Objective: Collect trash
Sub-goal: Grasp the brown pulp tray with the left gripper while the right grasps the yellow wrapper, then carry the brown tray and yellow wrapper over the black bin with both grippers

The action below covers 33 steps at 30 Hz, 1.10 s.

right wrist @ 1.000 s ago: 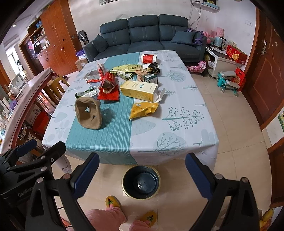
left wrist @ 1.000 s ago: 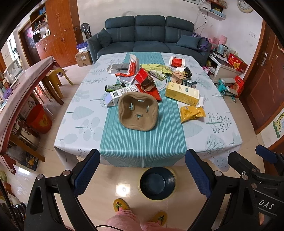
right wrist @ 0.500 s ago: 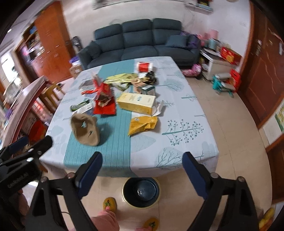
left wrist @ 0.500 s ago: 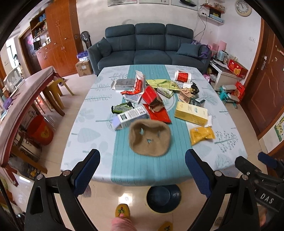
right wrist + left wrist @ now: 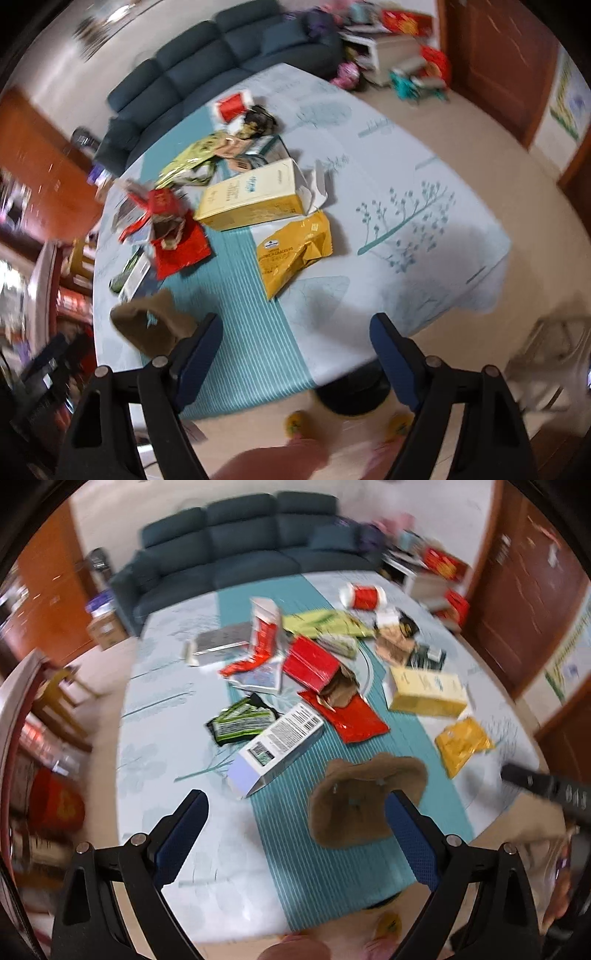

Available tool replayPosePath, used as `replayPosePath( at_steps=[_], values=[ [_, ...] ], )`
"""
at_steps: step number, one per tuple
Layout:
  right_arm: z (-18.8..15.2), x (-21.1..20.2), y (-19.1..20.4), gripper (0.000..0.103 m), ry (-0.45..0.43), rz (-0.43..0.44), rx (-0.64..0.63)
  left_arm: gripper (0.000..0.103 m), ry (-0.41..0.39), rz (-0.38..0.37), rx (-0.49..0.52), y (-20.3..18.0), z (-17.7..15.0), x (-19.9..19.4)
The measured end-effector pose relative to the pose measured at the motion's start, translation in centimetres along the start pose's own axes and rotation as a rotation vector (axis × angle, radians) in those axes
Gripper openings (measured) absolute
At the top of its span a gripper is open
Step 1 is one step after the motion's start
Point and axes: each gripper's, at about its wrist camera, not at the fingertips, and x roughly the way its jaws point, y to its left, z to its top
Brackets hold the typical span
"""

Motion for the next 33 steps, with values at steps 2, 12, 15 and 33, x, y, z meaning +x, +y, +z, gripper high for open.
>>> replayPosePath(
  at_steps=[2, 12, 15, 33],
  values=[
    [0.5, 1.7, -0.3, 0.076, 0.011, 0.003, 0.071, 0.095, 0.024, -0.024, 0.042, 0.1, 0.4, 1.9],
    [2.9, 7.5, -0.2, 0.058, 0.011, -0.043, 0.244, 0.081, 0.076, -0.122, 0.158, -1.2, 0.8, 7.2],
    [3.2, 8.0, 0.3, 0.046, -0.020, -0.097, 0.241, 0.061, 0.108, -0.148, 0.186, -1.8, 0.7, 8.4],
    [-1.1, 3.0, -0.7, 0.008, -0.078, -0.020, 0.223, 0.013, 0.066, -0.161, 0.242, -3.5, 0.4, 5.1]
  ],
)
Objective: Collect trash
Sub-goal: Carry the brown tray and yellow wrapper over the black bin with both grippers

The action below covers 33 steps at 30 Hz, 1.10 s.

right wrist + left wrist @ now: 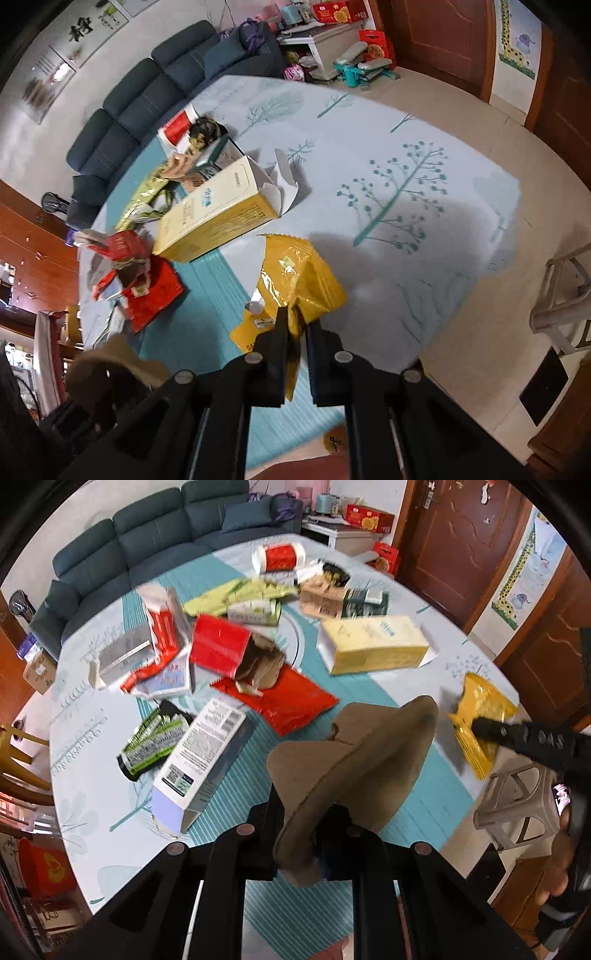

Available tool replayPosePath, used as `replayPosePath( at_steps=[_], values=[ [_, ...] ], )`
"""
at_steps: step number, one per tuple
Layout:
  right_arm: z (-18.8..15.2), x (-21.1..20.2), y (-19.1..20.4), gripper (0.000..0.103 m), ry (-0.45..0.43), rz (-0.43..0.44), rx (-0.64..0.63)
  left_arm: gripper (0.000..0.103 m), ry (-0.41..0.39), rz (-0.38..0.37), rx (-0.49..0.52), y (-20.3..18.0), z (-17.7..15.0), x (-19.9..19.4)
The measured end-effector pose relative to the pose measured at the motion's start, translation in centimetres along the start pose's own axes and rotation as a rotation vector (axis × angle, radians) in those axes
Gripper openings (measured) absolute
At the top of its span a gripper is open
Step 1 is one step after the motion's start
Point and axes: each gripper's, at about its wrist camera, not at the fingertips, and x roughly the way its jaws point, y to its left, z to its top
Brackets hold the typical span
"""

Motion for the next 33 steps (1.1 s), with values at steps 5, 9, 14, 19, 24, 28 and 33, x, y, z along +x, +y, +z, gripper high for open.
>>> replayPosePath(
  at_steps=[5, 9, 14, 19, 24, 28, 33],
  values=[
    [-0.8, -3.7, -0.9, 0.008, -0.022, 0.060, -0.016, 0.013, -0.045, 0.021, -0.006, -2.1, 0.5, -2.6],
    [-0.9, -6.1, -1.6, 0.008, -0.039, 0.094, -0.051, 0.013, -0.090, 0.018, -0.014, -4.2, 0.4, -4.4],
    [-1.0, -9.5, -3.0, 0.008, -0.050, 0.129, -0.118, 0.013, -0.150, 0.031, -0.003, -8.0, 0.0, -7.2],
    [-0.9, -12.3, -4.8, 0.008, -0.053, 0.162, -0.182, 0.013, -0.178, 0.049, 0.009, -11.8, -0.2, -9.3],
    [-0.7, -14.3, -6.7, 0.008, -0.049, 0.187, -0.257, 0.013, -0.185, 0.077, -0.004, -15.3, -0.8, -10.6],
    [-0.6, -15.1, -8.2, 0.008, -0.027, 0.203, -0.315, 0.013, -0.180, 0.093, -0.051, -17.5, -1.8, -10.8],
    [-0.7, -14.9, -10.0, 0.008, 0.014, 0.216, -0.396, 0.013, -0.158, 0.100, -0.131, -19.3, -3.6, -10.0]
  ],
)
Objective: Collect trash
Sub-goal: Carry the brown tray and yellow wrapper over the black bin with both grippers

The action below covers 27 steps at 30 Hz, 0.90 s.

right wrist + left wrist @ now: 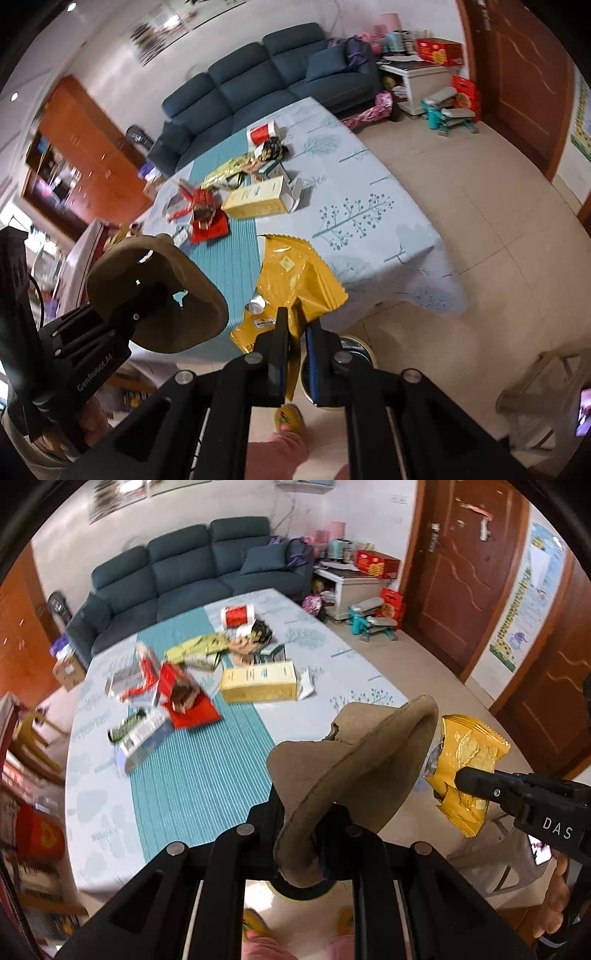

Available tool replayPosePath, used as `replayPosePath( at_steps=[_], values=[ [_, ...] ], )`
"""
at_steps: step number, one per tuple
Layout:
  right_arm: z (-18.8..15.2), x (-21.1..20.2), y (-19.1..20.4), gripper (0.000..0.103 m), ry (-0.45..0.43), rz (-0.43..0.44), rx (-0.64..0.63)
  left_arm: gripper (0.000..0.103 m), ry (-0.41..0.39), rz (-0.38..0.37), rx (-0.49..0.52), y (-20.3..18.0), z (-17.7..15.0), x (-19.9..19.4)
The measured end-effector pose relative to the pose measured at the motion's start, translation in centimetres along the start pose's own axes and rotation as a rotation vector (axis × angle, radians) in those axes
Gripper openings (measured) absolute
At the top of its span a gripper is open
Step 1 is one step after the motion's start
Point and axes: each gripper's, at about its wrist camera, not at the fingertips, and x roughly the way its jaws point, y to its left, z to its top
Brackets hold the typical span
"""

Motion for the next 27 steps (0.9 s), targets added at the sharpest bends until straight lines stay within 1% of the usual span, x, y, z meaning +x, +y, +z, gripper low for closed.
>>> replayPosePath(
  at_steps=[5, 8, 11, 15, 21, 24, 27],
  values=[
    [-1.1, 1.2, -1.9, 0.008, 0.065, 0.024, -0.049, 0.013, 0.023, 0.023, -0.101, -0.8, -2.6, 1.1],
    [-2.1, 2.5, -2.8, 0.008, 0.113, 0.038, -0.068, 0.013, 0.063, 0.052, -0.139, -0.9, -4.1, 2.3],
    [-3.4, 4.1, -3.4, 0.008, 0.159, 0.043, -0.084, 0.013, 0.106, 0.066, -0.163, -1.1, -5.9, 3.7],
    [-5.0, 6.5, -3.8, 0.008, 0.207, 0.041, -0.097, 0.013, 0.152, 0.090, -0.163, -1.4, -7.9, 5.9],
    [-7.9, 11.1, -5.0, 0.008, 0.252, 0.017, -0.086, 0.013, 0.220, 0.098, -0.175, -0.9, -11.2, 10.8],
    [-9.6, 14.0, -5.6, 0.008, 0.266, -0.009, -0.092, 0.013, 0.247, 0.093, -0.191, -0.5, -13.4, 14.4],
    [-11.5, 17.7, -6.3, 0.008, 0.279, -0.037, -0.101, 0.013, 0.258, 0.092, -0.202, 0.1, -15.4, 17.8]
  ],
)
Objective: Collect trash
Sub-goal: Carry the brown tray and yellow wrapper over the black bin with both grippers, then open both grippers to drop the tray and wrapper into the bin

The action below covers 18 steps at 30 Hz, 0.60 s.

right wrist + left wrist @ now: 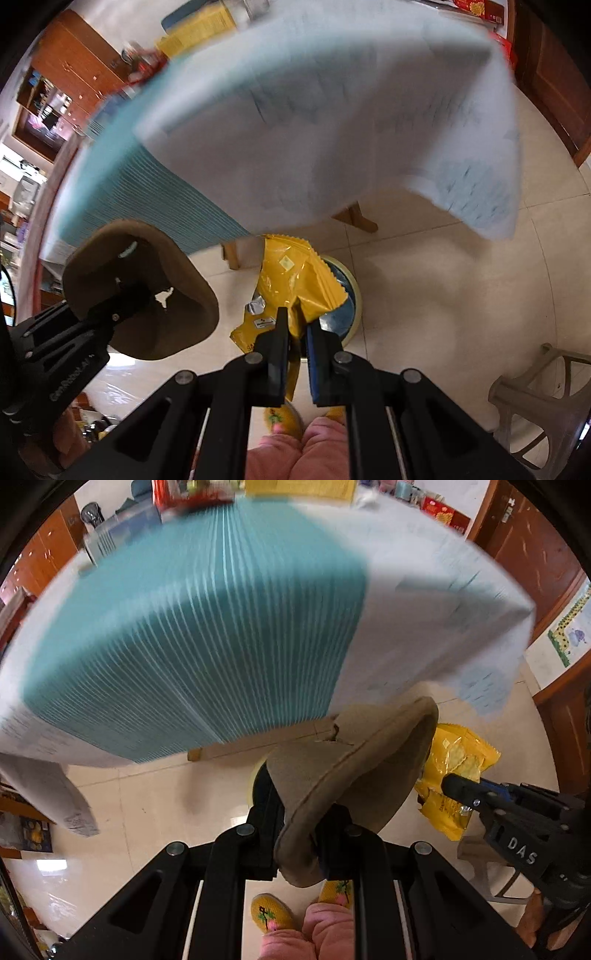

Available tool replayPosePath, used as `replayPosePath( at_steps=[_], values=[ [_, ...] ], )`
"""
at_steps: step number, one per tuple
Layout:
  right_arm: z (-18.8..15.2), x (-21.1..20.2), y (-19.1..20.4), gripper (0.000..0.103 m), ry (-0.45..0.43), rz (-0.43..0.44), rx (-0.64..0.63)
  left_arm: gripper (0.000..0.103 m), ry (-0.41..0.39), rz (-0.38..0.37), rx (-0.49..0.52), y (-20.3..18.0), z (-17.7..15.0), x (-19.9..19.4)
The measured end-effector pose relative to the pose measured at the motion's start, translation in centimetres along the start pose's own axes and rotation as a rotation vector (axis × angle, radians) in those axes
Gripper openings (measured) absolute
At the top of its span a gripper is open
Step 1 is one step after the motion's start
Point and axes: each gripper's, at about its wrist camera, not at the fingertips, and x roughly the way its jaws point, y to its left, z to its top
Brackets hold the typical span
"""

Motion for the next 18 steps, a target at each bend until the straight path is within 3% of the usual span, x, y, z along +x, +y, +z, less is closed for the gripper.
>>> replayPosePath(
  at_steps=[12, 13, 15, 16, 17, 18],
  values=[
    [-4.0, 20.6, -2.7, 0.009, 0.132, -0.039, 0.001, 0.025, 0.013, 0.031, -0.082, 2.0, -4.6, 16.1],
    [-4.1, 21.6, -2.9, 0.009, 0.139, -0.037, 0.000, 0.029, 0.021, 0.027, -0.094, 2.3, -4.9, 17.5],
    [-4.2, 24.3, -3.4, 0.012, 0.169, -0.015, 0.008, 0.049, 0.033, 0.029, -0.114, 2.6, -5.1, 19.1],
    [-4.2, 25.2, -3.6, 0.012, 0.176, -0.014, 0.012, 0.064, 0.037, 0.029, -0.129, 2.8, -5.0, 19.9],
    [-4.2, 25.9, -3.8, 0.013, 0.178, -0.014, 0.014, 0.071, 0.042, 0.032, -0.140, 3.0, -5.1, 20.6],
    [-4.2, 26.6, -3.9, 0.018, 0.180, -0.015, 0.014, 0.072, 0.046, 0.039, -0.147, 2.9, -5.2, 21.0]
  ],
)
